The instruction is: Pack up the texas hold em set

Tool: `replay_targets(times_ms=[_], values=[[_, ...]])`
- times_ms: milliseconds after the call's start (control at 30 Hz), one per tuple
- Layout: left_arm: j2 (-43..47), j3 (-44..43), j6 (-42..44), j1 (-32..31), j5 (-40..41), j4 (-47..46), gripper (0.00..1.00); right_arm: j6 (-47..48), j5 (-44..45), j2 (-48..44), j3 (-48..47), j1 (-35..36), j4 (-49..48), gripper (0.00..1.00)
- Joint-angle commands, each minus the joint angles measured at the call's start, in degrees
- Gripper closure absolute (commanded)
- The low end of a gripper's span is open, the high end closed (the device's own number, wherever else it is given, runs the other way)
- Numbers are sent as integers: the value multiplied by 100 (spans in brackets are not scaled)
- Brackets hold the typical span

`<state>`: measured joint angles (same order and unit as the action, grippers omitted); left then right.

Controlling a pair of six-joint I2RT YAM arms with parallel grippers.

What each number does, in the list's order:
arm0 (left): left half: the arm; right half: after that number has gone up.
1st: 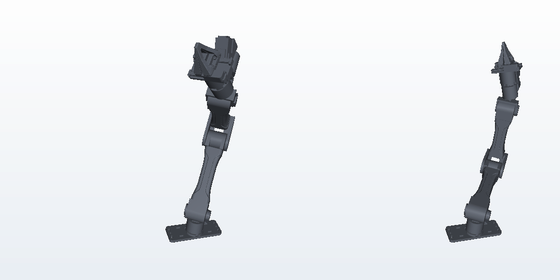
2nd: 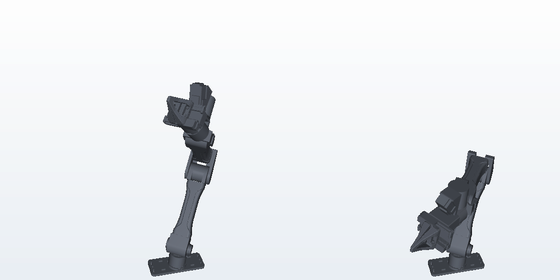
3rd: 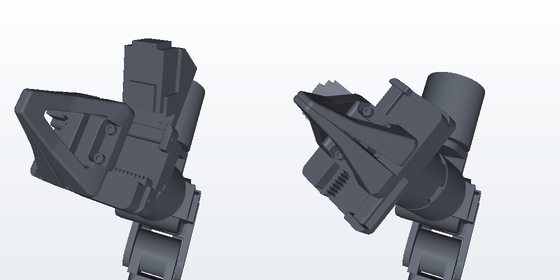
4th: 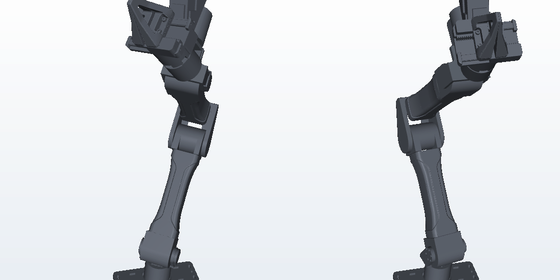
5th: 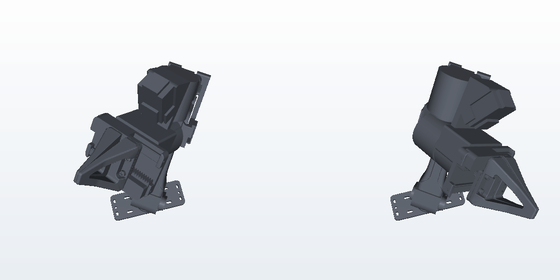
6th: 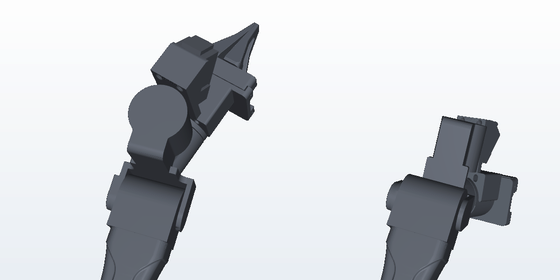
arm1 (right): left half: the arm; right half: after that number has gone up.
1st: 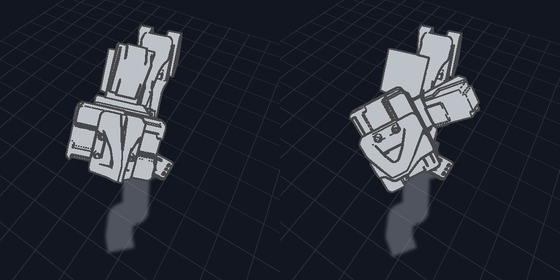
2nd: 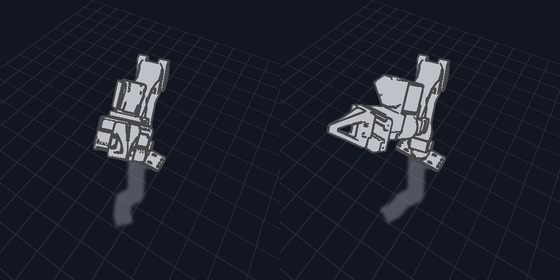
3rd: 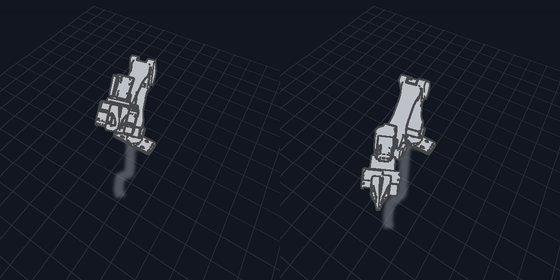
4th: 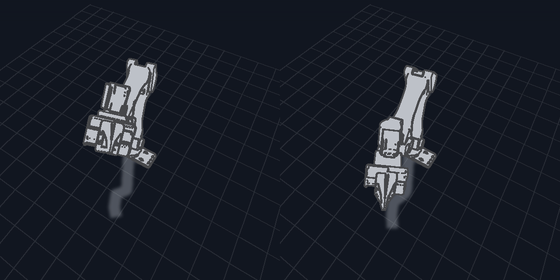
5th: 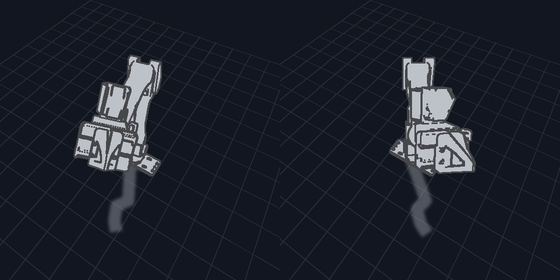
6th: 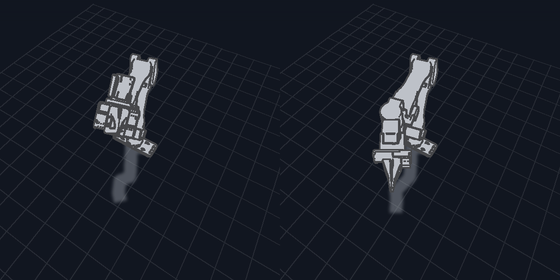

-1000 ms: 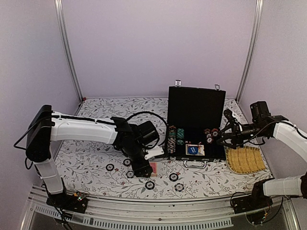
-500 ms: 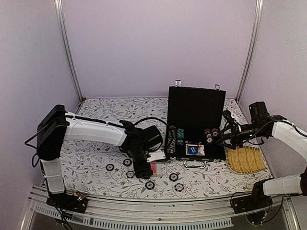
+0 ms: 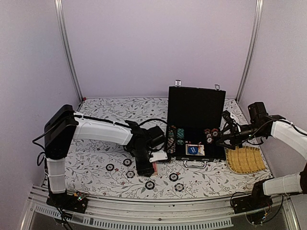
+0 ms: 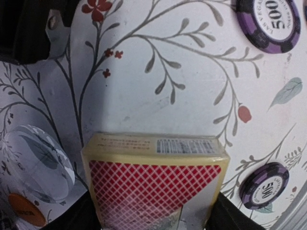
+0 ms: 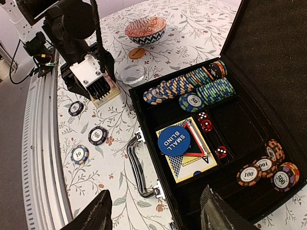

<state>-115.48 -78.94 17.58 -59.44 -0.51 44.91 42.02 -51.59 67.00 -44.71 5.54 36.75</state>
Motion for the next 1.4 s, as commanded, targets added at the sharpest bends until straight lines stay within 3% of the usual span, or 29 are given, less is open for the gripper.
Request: replay_targets(times_ms=[0,167,367,533,667,833,1067,1367], values=[[-184,-307,56,38,-168,299,33,69,-106,37,17,-23,-39,37],[-17,-804,-44,-48,-290,669,40,61,-114,18,8,-26,-37,36],[107,-1909,10,-296,-203,725,42,-17,146,85,-15,-29,-144,37],[-295,-2734,274,-425,895,-3,43,-275,401,115,-42,-27,-321,37],[-1065,-3630,464,-441,1716,-281,44,-807,1356,129,83,-83,-937,37],[-1819,-4338,874,-517,2540,-948,44,-1216,1634,146,30,-379,-1122,37],[-2415,-4579,1649,-508,3051,-2226,41,-1371,1803,32,79,-582,-1228,37],[-3055,-5127,2110,-454,3092,-2563,38,-1363,1822,41,91,-599,-1232,37]])
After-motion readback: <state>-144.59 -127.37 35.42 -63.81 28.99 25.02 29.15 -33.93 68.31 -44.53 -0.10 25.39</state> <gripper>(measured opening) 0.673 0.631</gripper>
